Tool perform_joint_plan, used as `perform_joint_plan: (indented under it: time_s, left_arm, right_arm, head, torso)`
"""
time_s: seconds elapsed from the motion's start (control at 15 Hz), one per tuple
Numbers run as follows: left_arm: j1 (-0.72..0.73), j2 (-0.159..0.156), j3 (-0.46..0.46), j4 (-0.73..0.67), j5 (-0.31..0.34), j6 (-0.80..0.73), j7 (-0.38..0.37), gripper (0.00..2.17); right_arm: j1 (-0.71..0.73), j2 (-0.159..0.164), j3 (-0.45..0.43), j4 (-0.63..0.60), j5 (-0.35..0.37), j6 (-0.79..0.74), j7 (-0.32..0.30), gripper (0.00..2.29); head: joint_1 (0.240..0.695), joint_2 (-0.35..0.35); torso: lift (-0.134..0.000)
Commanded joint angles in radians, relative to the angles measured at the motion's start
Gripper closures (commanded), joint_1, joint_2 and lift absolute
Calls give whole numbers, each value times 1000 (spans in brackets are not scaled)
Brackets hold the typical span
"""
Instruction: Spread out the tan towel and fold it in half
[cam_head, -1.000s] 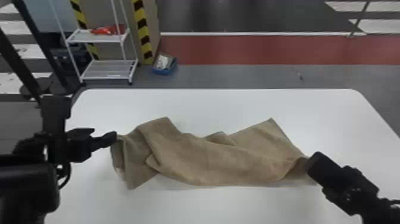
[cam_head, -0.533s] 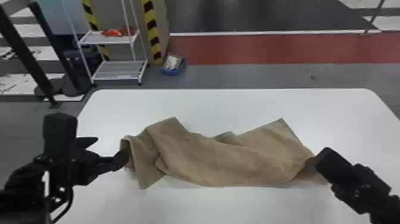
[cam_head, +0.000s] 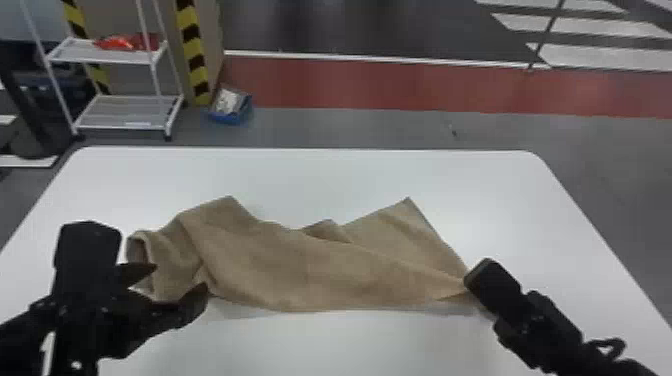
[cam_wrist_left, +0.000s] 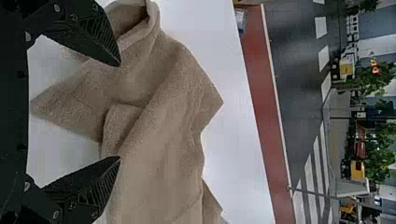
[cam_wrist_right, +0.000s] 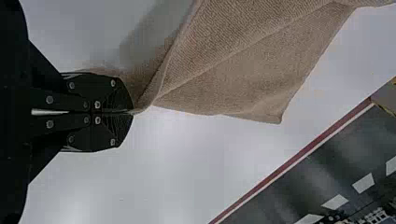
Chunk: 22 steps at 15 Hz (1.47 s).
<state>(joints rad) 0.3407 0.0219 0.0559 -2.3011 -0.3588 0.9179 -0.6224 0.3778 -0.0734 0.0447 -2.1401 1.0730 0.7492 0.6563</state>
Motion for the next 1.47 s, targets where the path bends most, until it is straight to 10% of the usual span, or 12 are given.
perform_joint_plan:
  time_s: [0.0, 1.4]
  left_arm:
    - [34, -11, -11, -31, -23, 8, -10, 211]
    - [-109, 73, 73, 186, -126, 23, -315, 265]
  right_arm:
    - [9, 3, 1, 5, -13, 8, -1, 1764]
    - [-33, 35, 27, -17, -28, 60, 0, 1760]
  head:
    - [695, -123]
    - [695, -94]
  torso:
    - [-124]
    - [-124]
